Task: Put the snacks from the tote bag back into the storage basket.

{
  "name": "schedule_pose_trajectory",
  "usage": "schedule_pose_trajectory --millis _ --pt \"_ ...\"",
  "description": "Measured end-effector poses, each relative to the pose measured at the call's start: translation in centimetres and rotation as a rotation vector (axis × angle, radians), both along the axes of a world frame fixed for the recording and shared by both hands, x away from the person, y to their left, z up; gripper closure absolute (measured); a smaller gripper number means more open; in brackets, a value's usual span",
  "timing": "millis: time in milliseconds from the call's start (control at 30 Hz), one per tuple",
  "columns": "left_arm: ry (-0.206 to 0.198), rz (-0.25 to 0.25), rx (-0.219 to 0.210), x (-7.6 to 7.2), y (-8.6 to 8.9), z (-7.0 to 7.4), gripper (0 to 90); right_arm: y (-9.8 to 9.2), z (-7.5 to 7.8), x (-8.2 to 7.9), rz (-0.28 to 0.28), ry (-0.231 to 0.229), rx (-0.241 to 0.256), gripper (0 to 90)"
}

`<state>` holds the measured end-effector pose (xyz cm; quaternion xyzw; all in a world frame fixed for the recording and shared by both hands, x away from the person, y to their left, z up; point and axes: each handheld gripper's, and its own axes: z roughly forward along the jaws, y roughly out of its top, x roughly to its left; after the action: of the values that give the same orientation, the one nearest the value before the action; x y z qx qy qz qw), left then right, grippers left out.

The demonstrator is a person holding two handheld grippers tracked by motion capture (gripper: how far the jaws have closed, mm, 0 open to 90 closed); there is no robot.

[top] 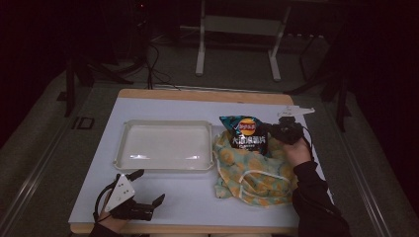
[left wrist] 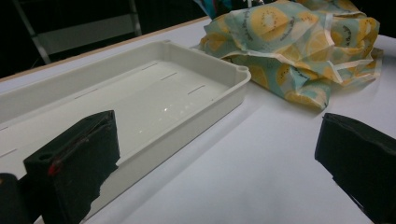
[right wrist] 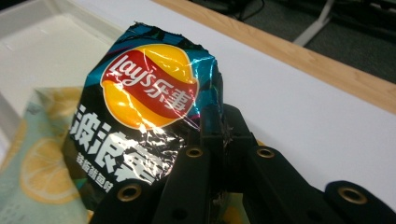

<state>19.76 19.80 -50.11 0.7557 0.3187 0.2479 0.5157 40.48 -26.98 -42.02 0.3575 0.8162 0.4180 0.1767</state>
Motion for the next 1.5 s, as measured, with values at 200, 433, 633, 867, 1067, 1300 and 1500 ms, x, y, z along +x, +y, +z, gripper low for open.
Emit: schedule_pose_trajectory --millis 200,433,633,867,1067,1300,1500 --pt "-0.002 0.005 0.000 0.0 0.0 0.0 0.4 -0.2 1.3 -0.9 -0.003 -0.031 0.025 89.9" --pt "-0.004 0.007 -0.001 0.0 0.0 0.0 0.4 -0.5 3.4 -2.1 -0.012 -0.072 0.037 89.9" --pt "-0.005 0.008 0.000 0.0 0.1 0.0 0.4 -0.8 5.1 -2.6 -0.028 -0.100 0.046 89.9" --pt "-0.005 0.009 -0.001 0.1 0.1 0.0 0.4 -0.7 7.5 -2.9 -0.051 -0.155 0.024 90.0" --pt "-0.004 0.010 0.002 0.1 0.0 0.0 0.4 -0.6 9.3 -3.2 -0.062 -0.189 0.040 90.0" --pt "-0.016 0.016 -0.002 0.0 0.1 0.1 0.4 0.3 11.9 -3.6 -0.087 -0.239 0.036 90.0" --pt "-0.019 0.016 -0.007 0.0 0.1 0.1 0.4 1.4 13.4 -3.7 -0.095 -0.264 0.048 90.0"
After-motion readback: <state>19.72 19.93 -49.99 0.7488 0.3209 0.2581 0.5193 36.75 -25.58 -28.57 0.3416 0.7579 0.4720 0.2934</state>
